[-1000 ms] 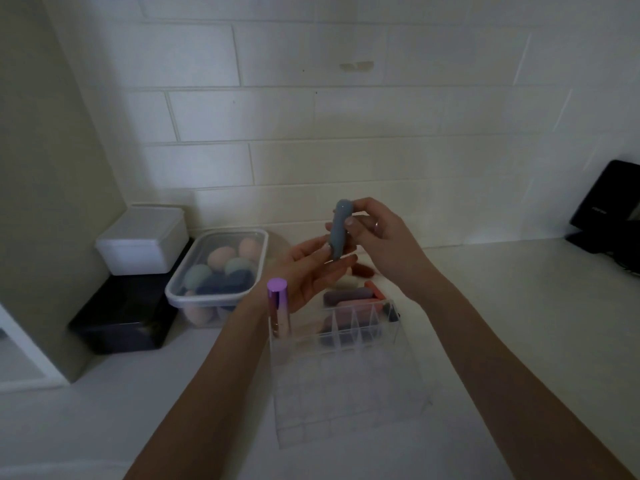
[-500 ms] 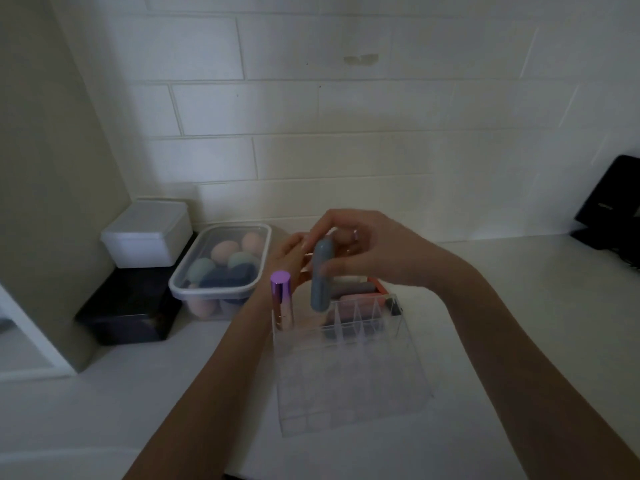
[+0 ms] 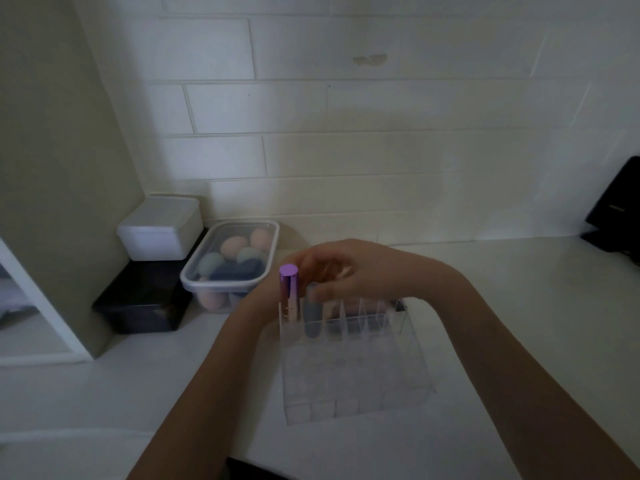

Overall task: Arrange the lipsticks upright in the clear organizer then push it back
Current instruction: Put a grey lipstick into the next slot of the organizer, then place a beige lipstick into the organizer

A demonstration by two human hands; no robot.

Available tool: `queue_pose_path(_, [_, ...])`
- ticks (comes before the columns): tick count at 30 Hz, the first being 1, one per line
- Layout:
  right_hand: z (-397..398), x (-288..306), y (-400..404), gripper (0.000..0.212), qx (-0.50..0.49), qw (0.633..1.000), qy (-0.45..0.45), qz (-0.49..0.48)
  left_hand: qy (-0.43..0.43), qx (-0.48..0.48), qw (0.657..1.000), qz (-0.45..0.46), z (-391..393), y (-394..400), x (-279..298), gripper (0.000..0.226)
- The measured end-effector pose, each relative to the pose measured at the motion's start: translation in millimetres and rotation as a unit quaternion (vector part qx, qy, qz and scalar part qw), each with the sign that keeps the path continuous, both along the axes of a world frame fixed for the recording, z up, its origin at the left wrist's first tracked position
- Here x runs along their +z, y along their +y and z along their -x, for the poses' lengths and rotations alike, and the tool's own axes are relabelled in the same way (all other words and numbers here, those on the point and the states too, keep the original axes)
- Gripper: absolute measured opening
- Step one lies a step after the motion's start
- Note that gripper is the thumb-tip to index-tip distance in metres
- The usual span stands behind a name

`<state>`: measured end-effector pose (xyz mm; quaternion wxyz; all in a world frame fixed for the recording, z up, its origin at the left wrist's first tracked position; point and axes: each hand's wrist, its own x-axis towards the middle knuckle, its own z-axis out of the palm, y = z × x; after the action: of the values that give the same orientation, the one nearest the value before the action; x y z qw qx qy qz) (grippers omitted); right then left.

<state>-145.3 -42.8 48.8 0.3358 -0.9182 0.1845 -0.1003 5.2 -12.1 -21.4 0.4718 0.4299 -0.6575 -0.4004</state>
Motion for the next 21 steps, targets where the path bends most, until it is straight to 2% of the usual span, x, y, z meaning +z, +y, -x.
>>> queue_pose_path(2, [6.7, 5.5, -5.7, 0.011, -0.036, 0.999, -0.009, 0.002, 0.073, -0.033, 0.996, -0.041, 7.6, 14.1, 10.2, 0.046])
queue_pose_path(3, [9.8, 7.4, -9.1, 0.016, -0.05, 0.999, -0.017, 0.001, 0.089, -0.028, 0.993, -0.072, 4.8, 18.2, 6.6, 0.036])
queue_pose_path(5, [14.6, 10.3, -12.8, 0.021, -0.061, 0.997, -0.035, -0.015, 0.076, 0.005, 0.989, -0.125, -6.2, 25.4, -0.3, 0.021])
queue_pose_path(8, [16.0, 9.8, -13.0, 0.021, -0.055, 0.997, -0.048, -0.014, -0.067, 0.05, 0.989, -0.123, -21.5, 41.7, -5.5, 0.028])
queue_pose_path(11, [15.4, 9.8, -10.9, 0.02, -0.051, 0.997, -0.057, -0.018, -0.164, 0.058, 0.973, -0.151, -24.5, 54.7, -1.5, 0.04])
queue_pose_path(13, [15.5, 10.3, -9.9, 0.02, -0.051, 0.997, -0.06, -0.023, -0.229, 0.083, 0.959, -0.142, -21.6, 55.0, -0.2, 0.032])
queue_pose_path(15, [15.9, 8.5, -10.8, 0.02, -0.053, 0.996, -0.061, -0.024, -0.256, 0.111, 0.953, -0.117, -15.2, 55.2, 3.2, 0.019])
queue_pose_path(17, [17.0, 6.0, -12.9, 0.02, -0.058, 0.996, -0.066, -0.029, -0.223, 0.128, 0.961, -0.104, -7.8, 56.1, 4.5, 0.009])
queue_pose_path(18, [17.5, 4.7, -14.3, 0.02, -0.063, 0.995, -0.07, -0.032, -0.167, 0.128, 0.972, -0.101, -5.2, 54.9, 2.7, 0.01])
queue_pose_path(19, [18.0, 2.6, -16.0, 0.02, -0.07, 0.994, -0.074, -0.032, -0.078, 0.122, 0.984, -0.1, -0.6, 53.9, 2.9, 0.011])
queue_pose_path(21, [17.3, -4.5, -22.5, 0.02, -0.099, 0.991, -0.089, -0.017, 0.096, 0.094, 0.985, -0.106, 2.9, 47.4, 0.7, 0.02])
